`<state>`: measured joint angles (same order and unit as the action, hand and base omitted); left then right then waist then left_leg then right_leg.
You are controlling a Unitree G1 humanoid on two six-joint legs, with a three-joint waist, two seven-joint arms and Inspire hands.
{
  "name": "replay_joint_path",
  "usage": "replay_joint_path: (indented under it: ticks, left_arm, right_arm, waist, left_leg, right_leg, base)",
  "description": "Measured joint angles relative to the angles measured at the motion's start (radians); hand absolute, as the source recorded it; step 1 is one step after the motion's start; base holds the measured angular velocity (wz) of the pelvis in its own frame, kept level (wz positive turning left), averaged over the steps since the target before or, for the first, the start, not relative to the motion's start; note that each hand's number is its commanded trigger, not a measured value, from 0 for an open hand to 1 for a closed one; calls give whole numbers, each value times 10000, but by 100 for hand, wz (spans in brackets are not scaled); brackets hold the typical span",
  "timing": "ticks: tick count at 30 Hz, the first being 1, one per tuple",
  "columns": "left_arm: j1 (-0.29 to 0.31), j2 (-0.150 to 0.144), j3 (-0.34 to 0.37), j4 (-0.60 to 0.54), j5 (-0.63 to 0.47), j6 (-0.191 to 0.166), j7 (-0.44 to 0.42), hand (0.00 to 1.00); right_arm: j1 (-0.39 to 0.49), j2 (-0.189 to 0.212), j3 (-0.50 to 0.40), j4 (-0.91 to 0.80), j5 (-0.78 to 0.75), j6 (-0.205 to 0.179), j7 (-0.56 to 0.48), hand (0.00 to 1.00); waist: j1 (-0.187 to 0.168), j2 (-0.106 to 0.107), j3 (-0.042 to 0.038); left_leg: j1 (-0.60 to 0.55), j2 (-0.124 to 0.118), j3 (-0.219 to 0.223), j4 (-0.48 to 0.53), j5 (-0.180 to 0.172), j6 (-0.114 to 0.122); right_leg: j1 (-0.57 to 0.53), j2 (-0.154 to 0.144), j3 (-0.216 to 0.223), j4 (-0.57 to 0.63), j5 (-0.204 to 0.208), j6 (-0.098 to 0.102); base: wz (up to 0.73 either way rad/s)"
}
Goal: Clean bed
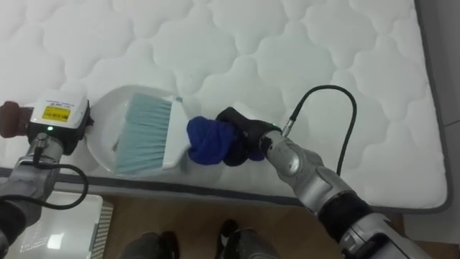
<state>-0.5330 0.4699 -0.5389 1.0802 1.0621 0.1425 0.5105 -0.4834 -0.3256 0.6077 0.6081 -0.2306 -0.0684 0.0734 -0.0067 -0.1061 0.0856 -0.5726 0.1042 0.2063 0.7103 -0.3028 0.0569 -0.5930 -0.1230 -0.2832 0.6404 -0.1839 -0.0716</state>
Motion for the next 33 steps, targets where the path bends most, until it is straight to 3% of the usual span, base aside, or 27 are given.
replay_joint_path:
  ticks: [7, 9, 11, 18, 23, 26, 30, 31, 32, 33]
  left_arm:
    - [267, 10, 43, 83, -12, 6, 21, 100]
    - [279, 9, 43, 82, -18, -16, 61, 100]
    - [381, 5, 53, 94, -15, -31, 85, 100]
    - [489, -12, 320, 76, -19, -334, 749, 100]
    - [1126, -394, 838, 1, -108, -810, 1556, 100]
    - [1569, -596, 1494, -301, -273, -1055, 1993, 100]
    - [2738, -834, 2237, -1240, -304, -1518, 2617, 100]
    - [3106, -927, 2344, -1602, -312, -1596, 2683, 100]
    - [3351, -1049, 2452, -1808, -341, -1675, 2720, 100]
    - [3490, -1118, 2563, -1888, -369, -1740, 2731, 100]
  right_arm:
    - [42, -44, -227, 140, 728, -61, -441, 100]
    - [247, -50, -458, 146, 730, -62, -527, 100]
    - [436, -65, -596, 324, 731, -60, -625, 100]
    - [648, -50, -1518, 880, 1126, -71, -1333, 100]
    - [1187, -35, -2360, 790, 1549, -207, -2065, 100]
    - [1442, -44, -3072, 445, 1731, -250, -2524, 100]
    - [2236, -37, -3968, 3, 1861, -432, -3077, 100]
    - [2485, -42, -4257, -38, 1869, -433, -3292, 100]
    - [2692, -43, -4483, -43, 1943, -434, -3541, 94]
    - [2791, -38, -4594, -50, 2026, -435, -3597, 60]
  waist:
    - [-149, 24, -20]
    - [-151, 36, -48]
    - [-161, 73, -133]
    - [-131, 173, -185]
    - [-152, 340, -260]
    - [-194, 341, -273]
    - [-239, 408, -410]
    - [-233, 418, -489]
    - [-210, 411, -563]
    - [-192, 413, -588]
  left_leg:
    - [256, 1, 64, -85, 0, -1]
    - [254, 10, 64, -81, 0, -2]
    - [261, 17, 69, -73, 0, -2]
    - [367, 65, 85, -159, 1, -5]
    - [792, 38, 90, -416, -1, -9]
    - [994, -141, 117, -789, 38, -36]
    - [1606, -168, 109, -1294, 139, -82]
    - [1842, -173, 107, -1466, 148, -97]
    - [2092, -179, 139, -1644, 151, -102]
    - [2254, -182, 175, -1762, 156, -109]
  right_leg:
    - [196, 16, 68, -4, -4, -6]
    - [198, 23, 64, -12, -4, -7]
    - [201, 26, 64, -16, 1, -13]
    - [329, 95, 47, -196, 64, -25]
    - [746, 189, 142, -477, 69, 64]
    - [764, 173, 350, -567, 101, 117]
    - [1425, 274, 298, -1133, 168, 191]
    - [1676, 327, 300, -1340, 191, 223]
    - [1892, 361, 331, -1507, 208, 251]
    - [2046, 379, 335, -1610, 222, 273]
  base:
    - [0]
    - [0]
    - [0]
    - [-1]
    - [-1]
    - [-5]
    - [-1]
    - [-3]
    - [-4]
    - [-9]
